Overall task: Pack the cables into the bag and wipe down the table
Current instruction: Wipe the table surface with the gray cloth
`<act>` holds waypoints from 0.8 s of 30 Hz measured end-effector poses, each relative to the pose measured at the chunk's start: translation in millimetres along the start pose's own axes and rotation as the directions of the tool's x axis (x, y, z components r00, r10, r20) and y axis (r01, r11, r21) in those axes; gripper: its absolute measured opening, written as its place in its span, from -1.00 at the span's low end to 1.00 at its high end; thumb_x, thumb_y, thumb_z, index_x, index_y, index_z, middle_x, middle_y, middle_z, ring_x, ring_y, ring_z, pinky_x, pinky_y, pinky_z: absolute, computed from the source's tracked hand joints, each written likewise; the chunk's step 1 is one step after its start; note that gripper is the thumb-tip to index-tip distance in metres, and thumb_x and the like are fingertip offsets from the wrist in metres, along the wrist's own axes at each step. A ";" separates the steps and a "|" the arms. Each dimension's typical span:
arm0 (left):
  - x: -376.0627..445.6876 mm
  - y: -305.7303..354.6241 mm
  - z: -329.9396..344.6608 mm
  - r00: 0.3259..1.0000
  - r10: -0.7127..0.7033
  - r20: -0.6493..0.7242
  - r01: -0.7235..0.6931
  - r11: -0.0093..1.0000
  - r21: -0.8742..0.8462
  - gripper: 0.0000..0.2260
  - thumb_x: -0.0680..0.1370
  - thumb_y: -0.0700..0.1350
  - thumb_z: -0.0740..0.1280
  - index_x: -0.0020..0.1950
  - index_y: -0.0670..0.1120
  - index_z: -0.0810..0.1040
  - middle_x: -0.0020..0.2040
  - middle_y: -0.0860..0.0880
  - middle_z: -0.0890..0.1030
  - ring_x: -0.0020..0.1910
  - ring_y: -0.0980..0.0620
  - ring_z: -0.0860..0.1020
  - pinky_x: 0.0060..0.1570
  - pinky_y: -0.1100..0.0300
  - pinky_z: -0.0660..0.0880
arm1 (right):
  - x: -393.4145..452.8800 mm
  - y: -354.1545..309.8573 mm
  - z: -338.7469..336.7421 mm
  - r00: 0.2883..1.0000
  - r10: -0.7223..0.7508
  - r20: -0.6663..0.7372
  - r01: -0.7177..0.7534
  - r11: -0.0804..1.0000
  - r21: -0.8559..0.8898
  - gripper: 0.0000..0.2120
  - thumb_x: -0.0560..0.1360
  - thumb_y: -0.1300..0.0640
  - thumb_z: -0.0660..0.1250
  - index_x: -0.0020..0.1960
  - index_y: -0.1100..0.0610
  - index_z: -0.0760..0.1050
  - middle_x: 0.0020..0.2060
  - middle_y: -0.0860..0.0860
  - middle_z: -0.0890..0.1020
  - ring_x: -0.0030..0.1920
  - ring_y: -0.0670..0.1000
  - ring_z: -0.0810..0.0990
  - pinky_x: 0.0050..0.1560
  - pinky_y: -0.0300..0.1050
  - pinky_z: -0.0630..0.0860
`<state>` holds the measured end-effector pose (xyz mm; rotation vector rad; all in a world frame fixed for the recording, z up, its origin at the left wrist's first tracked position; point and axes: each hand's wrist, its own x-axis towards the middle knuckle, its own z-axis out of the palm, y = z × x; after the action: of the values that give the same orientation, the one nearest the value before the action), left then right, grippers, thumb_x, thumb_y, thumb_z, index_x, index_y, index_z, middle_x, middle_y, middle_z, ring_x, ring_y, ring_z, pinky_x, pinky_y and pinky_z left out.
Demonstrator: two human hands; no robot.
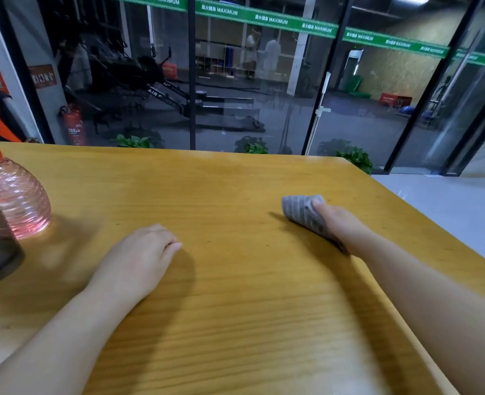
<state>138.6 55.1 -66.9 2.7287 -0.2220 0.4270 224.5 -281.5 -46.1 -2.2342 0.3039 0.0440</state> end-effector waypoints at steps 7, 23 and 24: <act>2.7 -2.8 6.1 0.999 0.015 0.031 -0.015 1.000 -0.008 -0.81 0.57 -0.07 0.22 0.10 0.05 0.60 0.11 0.18 0.56 0.14 0.14 0.47 0.07 0.23 0.39 | 27.3 -10.1 17.3 0.938 -0.152 -0.312 0.167 0.986 0.021 -0.55 0.60 -0.18 -0.03 -0.02 0.12 0.49 -0.06 0.07 0.55 -0.07 0.06 0.50 -0.15 -0.08 0.37; 5.5 5.5 6.1 1.000 -0.022 0.011 0.021 0.999 0.046 -0.82 0.56 -0.03 0.21 0.07 0.11 0.58 0.09 0.16 0.57 0.11 0.09 0.51 0.01 0.17 0.44 | 3.5 -43.3 101.1 0.906 -0.261 0.334 0.421 0.644 -0.638 -0.46 0.54 -0.33 -0.16 0.49 -0.28 -0.10 0.54 -0.03 -0.11 0.52 0.10 -0.22 0.46 0.17 -0.23; 5.5 5.4 5.5 1.000 -0.028 0.013 0.028 0.999 0.045 -0.81 0.56 -0.03 0.21 0.09 0.11 0.57 0.12 0.15 0.56 0.12 0.09 0.50 0.00 0.19 0.42 | -1.8 -44.8 102.7 0.899 -0.270 0.345 0.435 0.639 -0.634 -0.46 0.54 -0.32 -0.15 0.49 -0.28 -0.11 0.54 -0.02 -0.11 0.52 0.10 -0.22 0.46 0.17 -0.23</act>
<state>144.1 47.5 -68.2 2.7763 -0.1797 0.4107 240.6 -174.8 -76.5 -2.9812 -0.3618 0.2290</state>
